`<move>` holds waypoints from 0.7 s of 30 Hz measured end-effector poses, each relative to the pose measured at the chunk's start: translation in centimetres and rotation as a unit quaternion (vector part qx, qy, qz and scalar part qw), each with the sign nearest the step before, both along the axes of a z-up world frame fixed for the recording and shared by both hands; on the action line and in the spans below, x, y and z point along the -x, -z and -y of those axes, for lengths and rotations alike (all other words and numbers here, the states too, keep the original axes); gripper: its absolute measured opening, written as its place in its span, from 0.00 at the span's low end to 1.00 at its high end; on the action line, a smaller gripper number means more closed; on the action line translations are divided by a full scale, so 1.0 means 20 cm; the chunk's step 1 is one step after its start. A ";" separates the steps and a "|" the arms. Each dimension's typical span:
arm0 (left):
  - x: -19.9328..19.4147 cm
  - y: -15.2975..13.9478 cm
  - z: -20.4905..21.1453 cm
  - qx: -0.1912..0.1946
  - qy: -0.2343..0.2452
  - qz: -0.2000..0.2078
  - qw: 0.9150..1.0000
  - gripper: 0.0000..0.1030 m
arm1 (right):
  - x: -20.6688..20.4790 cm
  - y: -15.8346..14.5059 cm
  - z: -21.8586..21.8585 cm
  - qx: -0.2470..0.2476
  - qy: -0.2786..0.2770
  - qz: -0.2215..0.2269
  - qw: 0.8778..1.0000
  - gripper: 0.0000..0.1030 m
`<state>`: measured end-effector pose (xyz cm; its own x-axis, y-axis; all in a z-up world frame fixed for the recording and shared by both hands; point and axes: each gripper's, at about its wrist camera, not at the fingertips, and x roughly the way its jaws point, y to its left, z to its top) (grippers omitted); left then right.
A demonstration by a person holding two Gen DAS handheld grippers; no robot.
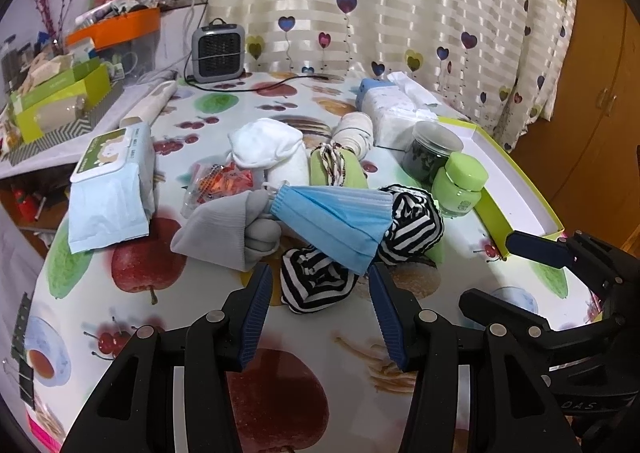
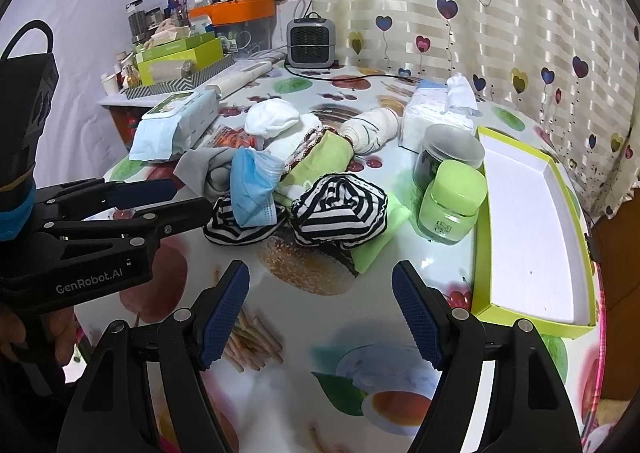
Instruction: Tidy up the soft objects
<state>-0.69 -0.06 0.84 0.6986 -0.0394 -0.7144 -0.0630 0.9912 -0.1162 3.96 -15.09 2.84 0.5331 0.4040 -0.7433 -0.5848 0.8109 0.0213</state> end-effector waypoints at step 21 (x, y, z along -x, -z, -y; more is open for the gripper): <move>0.00 0.01 -0.01 0.003 0.000 -0.003 1.000 0.48 | -0.01 0.01 0.00 -0.002 0.005 0.003 1.000 0.72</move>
